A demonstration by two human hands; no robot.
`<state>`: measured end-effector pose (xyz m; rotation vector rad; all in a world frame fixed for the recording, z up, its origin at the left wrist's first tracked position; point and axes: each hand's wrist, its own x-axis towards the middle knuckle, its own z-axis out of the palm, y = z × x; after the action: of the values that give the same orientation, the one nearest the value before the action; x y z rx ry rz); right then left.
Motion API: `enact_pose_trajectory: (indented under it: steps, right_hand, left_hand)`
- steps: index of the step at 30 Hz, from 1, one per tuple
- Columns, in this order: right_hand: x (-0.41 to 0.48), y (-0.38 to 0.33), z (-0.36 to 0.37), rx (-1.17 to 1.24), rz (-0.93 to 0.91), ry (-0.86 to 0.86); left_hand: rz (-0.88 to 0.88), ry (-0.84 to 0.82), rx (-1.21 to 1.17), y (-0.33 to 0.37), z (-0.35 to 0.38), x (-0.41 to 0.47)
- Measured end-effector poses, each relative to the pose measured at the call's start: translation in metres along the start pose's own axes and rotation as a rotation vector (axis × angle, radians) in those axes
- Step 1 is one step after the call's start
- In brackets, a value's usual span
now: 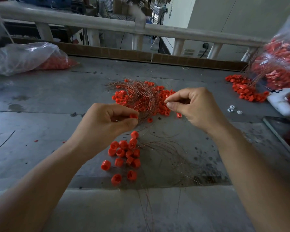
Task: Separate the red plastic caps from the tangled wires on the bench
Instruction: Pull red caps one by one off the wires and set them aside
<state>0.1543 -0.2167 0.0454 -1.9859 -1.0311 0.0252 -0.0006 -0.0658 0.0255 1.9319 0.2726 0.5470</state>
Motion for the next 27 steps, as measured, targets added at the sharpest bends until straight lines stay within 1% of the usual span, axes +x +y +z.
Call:
enact_pose_trajectory:
  steps: [6, 9, 13, 18, 21, 24, 27]
  right_hand:
    - [0.000, 0.001, 0.001, -0.054, 0.001, -0.019]
    - [-0.001, 0.001, 0.002, -0.070, 0.004, -0.023]
    - [-0.002, -0.003, 0.003, -0.060, 0.004, -0.036]
    - [-0.010, -0.016, 0.010, -0.030, -0.135, -0.080]
    - [-0.013, -0.021, 0.015, -0.026, -0.205, -0.069]
    - [-0.014, -0.023, 0.016, -0.029, -0.248, -0.054]
    - [-0.014, -0.024, 0.017, -0.044, -0.263, -0.096]
  left_hand:
    - [0.064, -0.016, 0.077, 0.002, 0.000, 0.000]
    - [0.047, -0.014, 0.058, 0.001, -0.001, -0.001]
    - [0.047, -0.035, 0.100, 0.001, 0.000, -0.001]
    - [0.077, -0.072, 0.105, 0.004, 0.000, -0.002]
    - [0.089, -0.083, 0.101, 0.004, 0.000, -0.002]
    - [0.100, -0.112, 0.111, 0.005, 0.001, -0.003]
    - [0.106, -0.131, 0.110, 0.006, 0.001, -0.003]
